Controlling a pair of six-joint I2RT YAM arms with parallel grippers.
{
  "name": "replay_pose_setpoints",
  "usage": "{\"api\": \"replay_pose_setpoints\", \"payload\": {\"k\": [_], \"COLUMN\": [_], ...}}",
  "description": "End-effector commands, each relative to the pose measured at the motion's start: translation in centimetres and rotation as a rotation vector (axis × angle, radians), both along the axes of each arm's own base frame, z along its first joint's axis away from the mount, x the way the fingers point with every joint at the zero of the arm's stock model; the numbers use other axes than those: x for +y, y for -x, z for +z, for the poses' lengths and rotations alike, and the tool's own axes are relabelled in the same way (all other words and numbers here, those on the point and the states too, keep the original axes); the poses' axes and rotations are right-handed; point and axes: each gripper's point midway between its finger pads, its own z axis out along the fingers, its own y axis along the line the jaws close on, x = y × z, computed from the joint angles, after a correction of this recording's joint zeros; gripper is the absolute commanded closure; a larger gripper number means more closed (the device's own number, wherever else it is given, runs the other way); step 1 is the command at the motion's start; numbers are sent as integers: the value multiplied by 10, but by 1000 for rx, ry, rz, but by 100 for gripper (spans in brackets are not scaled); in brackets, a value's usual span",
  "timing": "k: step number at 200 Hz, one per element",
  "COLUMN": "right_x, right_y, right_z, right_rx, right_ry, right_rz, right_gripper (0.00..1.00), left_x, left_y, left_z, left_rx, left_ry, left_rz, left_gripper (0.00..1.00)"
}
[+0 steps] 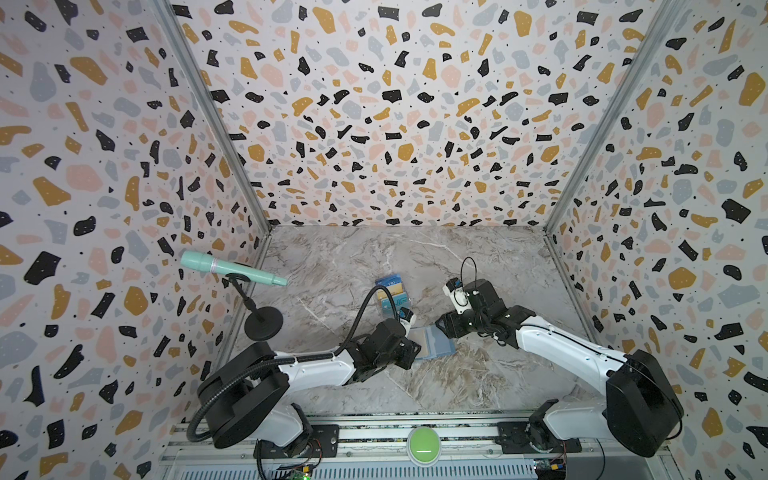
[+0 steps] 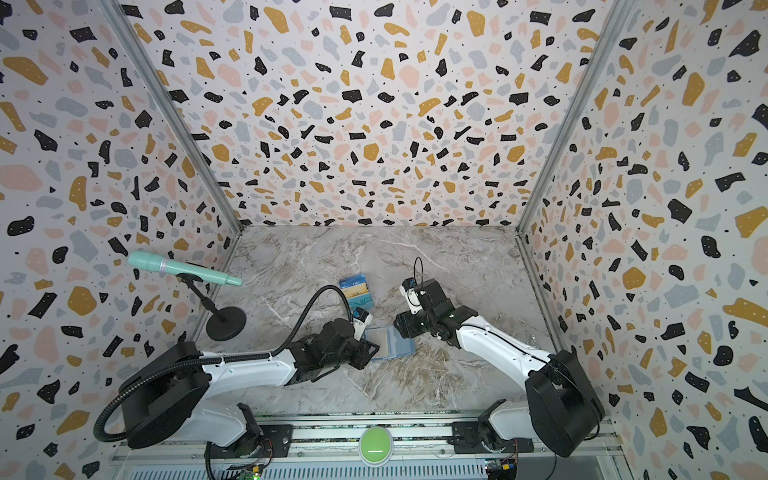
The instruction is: Take the credit cards out of the card holder
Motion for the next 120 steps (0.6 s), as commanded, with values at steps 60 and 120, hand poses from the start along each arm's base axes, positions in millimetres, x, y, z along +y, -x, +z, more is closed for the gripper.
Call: {"api": "replay_pose_setpoints", "payload": {"k": [60, 120], "right_x": [2, 11], "right_y": [2, 10], "right_z": [3, 0], "right_rx": [-9, 24], "right_ry": [-26, -50], "right_rz": [-2, 53], "right_gripper": [35, 38], "left_x": [29, 38], "left_y": [-27, -18], "left_z": [5, -21], "left_rx": [-117, -79], "left_ry": [-98, -222], "left_rz": [310, 261], "left_gripper": [58, 56]}}
